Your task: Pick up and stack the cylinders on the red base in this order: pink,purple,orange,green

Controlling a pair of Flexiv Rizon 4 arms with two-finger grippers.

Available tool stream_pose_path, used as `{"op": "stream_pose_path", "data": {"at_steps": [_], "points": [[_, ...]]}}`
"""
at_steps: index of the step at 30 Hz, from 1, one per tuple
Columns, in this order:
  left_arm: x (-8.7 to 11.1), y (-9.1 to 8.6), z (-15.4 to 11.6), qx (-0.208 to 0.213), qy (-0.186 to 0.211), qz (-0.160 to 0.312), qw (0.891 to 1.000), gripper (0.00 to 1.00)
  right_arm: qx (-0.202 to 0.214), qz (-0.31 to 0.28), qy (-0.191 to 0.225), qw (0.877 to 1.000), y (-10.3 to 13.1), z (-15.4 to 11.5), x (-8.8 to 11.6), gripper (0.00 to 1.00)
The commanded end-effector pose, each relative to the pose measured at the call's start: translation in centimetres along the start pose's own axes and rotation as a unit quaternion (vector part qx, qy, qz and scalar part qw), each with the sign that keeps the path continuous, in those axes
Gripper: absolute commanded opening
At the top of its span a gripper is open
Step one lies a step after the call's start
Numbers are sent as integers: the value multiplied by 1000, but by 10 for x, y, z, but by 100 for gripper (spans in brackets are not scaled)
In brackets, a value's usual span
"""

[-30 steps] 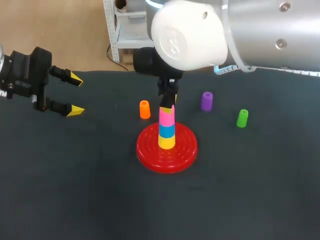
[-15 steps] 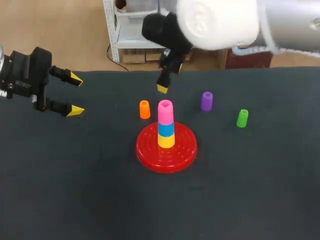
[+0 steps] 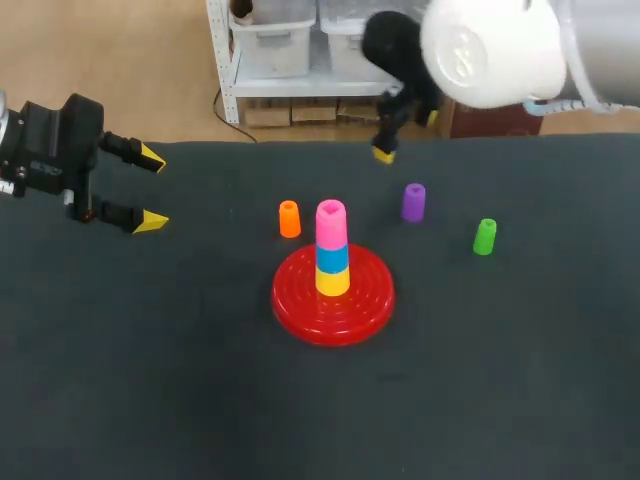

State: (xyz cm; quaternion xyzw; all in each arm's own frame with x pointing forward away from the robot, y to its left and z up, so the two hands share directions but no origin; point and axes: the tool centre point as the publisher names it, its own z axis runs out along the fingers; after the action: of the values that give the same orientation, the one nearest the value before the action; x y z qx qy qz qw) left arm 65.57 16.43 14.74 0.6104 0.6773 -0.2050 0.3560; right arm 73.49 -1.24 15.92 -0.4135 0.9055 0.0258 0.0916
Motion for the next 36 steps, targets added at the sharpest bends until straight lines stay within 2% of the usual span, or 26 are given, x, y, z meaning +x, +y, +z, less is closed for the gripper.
{"op": "stream_pose_path", "data": {"at_steps": [1,9,15,20,28,36], "points": [[1,0,0,0,0,1,1000,100,-4,25,10,1000,-30,23,10,100],[1,0,0,0,0,1,1000,100,-9,38,53,998,-47,65,26,100],[1,0,0,0,0,1,1000,100,-23,61,52,997,-52,92,21,100],[1,0,0,0,0,1,1000,100,-25,55,64,996,-49,114,20,100],[1,0,0,0,0,1,1000,100,-23,55,73,996,-43,124,13,100],[1,0,0,0,0,1,1000,100,-12,62,80,995,-47,130,11,100]]}}
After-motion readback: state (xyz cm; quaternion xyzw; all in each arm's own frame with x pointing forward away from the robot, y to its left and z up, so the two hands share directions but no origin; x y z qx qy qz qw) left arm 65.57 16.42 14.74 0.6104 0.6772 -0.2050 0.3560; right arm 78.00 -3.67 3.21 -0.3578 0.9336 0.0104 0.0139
